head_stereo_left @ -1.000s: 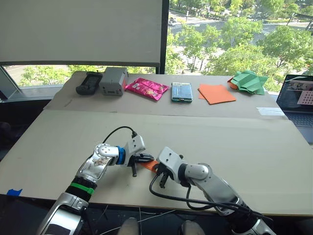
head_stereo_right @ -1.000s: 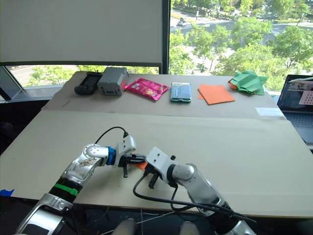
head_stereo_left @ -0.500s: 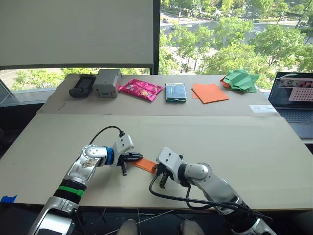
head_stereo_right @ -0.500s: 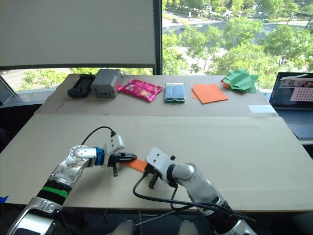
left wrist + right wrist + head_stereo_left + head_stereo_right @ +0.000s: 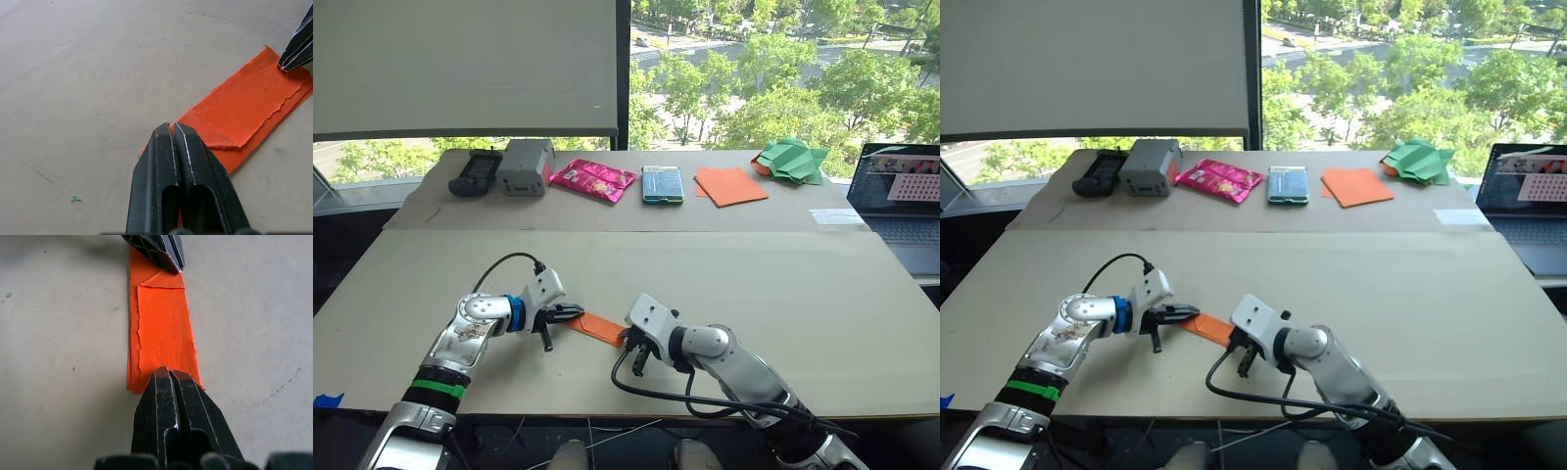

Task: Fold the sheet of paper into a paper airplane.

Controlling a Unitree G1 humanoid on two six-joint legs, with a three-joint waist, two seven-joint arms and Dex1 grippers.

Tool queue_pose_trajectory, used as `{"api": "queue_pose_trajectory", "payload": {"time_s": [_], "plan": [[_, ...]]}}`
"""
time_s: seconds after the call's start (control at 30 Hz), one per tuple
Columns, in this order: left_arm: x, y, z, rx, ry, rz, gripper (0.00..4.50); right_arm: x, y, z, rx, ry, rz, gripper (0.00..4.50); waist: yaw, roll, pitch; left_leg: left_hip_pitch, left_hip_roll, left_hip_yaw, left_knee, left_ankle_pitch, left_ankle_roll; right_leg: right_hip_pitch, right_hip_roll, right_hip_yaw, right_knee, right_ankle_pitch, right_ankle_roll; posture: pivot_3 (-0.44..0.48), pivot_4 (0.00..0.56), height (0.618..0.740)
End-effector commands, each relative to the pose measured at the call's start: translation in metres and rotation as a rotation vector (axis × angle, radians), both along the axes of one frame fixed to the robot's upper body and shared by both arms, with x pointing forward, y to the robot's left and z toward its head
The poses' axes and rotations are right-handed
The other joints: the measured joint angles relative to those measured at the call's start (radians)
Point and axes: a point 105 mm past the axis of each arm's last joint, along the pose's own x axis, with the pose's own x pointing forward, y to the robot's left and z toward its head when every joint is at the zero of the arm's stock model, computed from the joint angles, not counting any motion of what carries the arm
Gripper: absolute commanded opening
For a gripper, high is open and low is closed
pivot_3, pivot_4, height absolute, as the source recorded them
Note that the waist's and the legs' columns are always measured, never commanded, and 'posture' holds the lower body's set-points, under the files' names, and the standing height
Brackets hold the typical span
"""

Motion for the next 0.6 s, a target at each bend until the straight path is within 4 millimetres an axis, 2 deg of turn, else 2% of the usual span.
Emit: {"api": "queue_pose_trajectory", "payload": {"time_s": [0.03, 0.43, 0.53, 0.6], "plan": [[-0.02, 0.036, -0.049, 0.133, 0.181, 0.111, 0.14, -0.003, -0.017, -0.028, -0.095, 0.102, -0.053, 0.02, 0.0, 0.001, 0.0, 0.0, 0.0, 0.0, 0.0, 0.0, 0.0, 0.0, 0.0, 0.0, 0.0, 0.0, 0.0, 0.0, 0.15, 0.702], [-0.013, 0.041, -0.047, 0.123, 0.156, 0.153, 0.14, -0.001, -0.015, -0.025, -0.092, 0.089, -0.036, 0.02, 0.0, 0.002, 0.001, 0.0, 0.0, 0.0, 0.0, -0.001, -0.001, 0.0, -0.001, 0.0, -0.001, 0.0, 0.0, 0.0, 0.15, 0.702], [-0.008, 0.043, -0.041, 0.107, 0.131, 0.176, 0.14, 0.0, -0.014, -0.022, -0.087, 0.073, -0.029, 0.02, 0.0, 0.002, 0.001, 0.0, 0.0, 0.0, 0.0, -0.001, -0.001, -0.001, -0.001, 0.0, -0.001, 0.0, 0.0, 0.0, 0.15, 0.702], [-0.002, 0.042, -0.028, 0.054, 0.092, 0.2, 0.14, 0.001, -0.012, -0.014, -0.051, 0.054, -0.026, 0.02, 0.0, 0.003, 0.001, 0.0, 0.0, 0.0, 0.0, -0.001, -0.001, -0.001, -0.001, 0.0, -0.001, 0.0, 0.0, 0.0, 0.15, 0.702]]}}
